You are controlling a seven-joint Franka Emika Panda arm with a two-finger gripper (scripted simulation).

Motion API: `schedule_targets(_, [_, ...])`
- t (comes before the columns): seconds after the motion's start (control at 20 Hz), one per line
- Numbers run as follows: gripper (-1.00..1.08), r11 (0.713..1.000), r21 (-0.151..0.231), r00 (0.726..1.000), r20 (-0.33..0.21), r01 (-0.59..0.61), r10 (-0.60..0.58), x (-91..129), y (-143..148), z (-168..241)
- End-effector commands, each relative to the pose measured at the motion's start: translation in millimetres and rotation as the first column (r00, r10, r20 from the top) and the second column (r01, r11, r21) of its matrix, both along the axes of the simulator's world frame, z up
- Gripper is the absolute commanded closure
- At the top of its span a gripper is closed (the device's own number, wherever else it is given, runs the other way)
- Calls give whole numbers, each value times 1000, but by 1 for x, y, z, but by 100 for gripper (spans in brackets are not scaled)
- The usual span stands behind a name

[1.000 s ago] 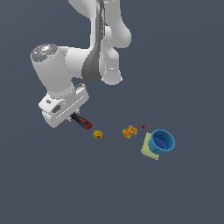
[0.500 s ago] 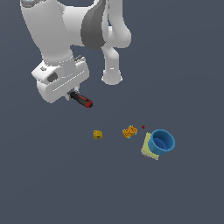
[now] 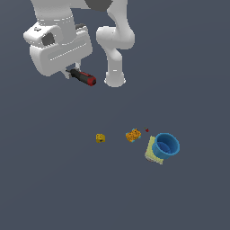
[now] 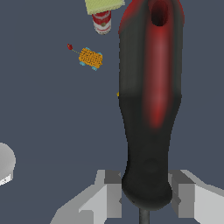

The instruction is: Pick up a designated object from a clutter of objects.

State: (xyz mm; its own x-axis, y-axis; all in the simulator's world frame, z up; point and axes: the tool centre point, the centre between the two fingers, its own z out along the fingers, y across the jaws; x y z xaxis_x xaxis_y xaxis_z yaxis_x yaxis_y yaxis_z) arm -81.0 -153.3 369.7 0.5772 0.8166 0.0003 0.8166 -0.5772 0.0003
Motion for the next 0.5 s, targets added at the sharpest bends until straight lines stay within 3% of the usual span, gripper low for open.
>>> schedule_targets(0.0, [108, 1000, 0, 1000, 0, 0, 0, -7, 2, 17])
schedule_targets(0.45, [108, 1000, 0, 1000, 0, 0, 0, -17, 5, 49])
